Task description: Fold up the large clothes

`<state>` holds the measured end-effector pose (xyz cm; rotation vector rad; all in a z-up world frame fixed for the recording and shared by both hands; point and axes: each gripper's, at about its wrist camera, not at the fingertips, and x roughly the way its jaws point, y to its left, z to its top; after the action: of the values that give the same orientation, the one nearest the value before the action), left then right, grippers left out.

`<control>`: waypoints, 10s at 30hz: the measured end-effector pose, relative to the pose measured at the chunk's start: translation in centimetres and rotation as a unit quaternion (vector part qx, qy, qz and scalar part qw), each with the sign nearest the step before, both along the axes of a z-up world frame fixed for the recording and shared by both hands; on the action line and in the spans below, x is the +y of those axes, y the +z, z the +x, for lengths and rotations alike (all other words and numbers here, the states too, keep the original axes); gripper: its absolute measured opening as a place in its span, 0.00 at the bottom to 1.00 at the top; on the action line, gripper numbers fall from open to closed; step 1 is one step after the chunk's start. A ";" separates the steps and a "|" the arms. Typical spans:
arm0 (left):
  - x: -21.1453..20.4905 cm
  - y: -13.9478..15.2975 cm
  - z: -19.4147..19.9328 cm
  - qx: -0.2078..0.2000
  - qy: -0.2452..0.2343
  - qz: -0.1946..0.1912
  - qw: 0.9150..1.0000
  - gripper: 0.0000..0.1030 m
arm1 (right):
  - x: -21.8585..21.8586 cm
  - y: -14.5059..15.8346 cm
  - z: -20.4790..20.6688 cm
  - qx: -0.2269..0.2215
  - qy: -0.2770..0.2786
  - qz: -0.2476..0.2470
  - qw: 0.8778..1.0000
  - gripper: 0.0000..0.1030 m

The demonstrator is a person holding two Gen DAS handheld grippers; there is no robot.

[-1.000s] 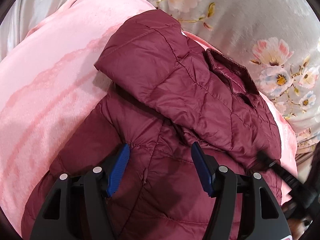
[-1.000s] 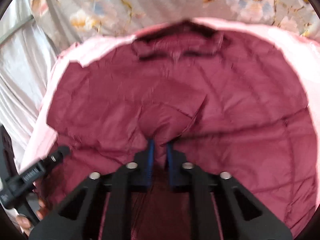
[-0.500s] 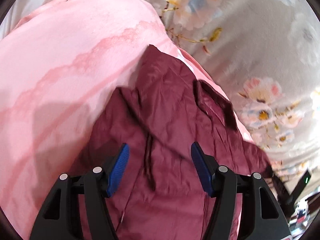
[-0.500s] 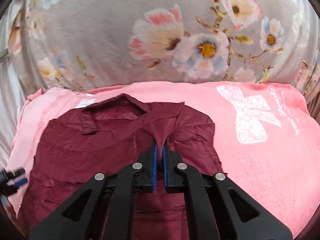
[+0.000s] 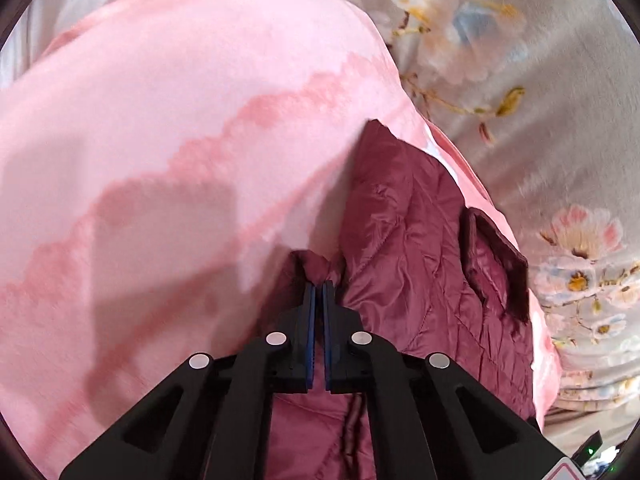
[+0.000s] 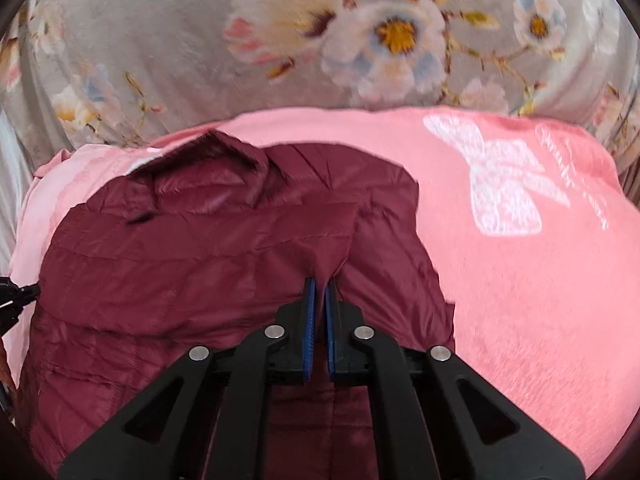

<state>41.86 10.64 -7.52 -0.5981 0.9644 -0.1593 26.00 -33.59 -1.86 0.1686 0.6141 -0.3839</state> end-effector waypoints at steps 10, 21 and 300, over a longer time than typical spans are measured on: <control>-0.6 0.6 -0.3 -0.014 -0.012 0.009 1.000 0.00 | -2.2 -1.8 -1.3 -0.014 0.030 0.120 0.992 0.17; 0.8 -1.5 0.3 0.028 -0.005 -0.109 0.994 0.07 | -0.4 0.3 -1.1 -0.066 0.035 0.157 0.985 0.64; -17.6 4.2 3.3 -0.132 -0.238 0.114 0.955 0.13 | -0.8 0.3 6.3 -0.021 0.122 0.094 0.988 0.39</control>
<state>45.18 -6.99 -3.30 -0.1171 0.8366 -0.5376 32.27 -34.36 -1.58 0.2775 0.6215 -0.0846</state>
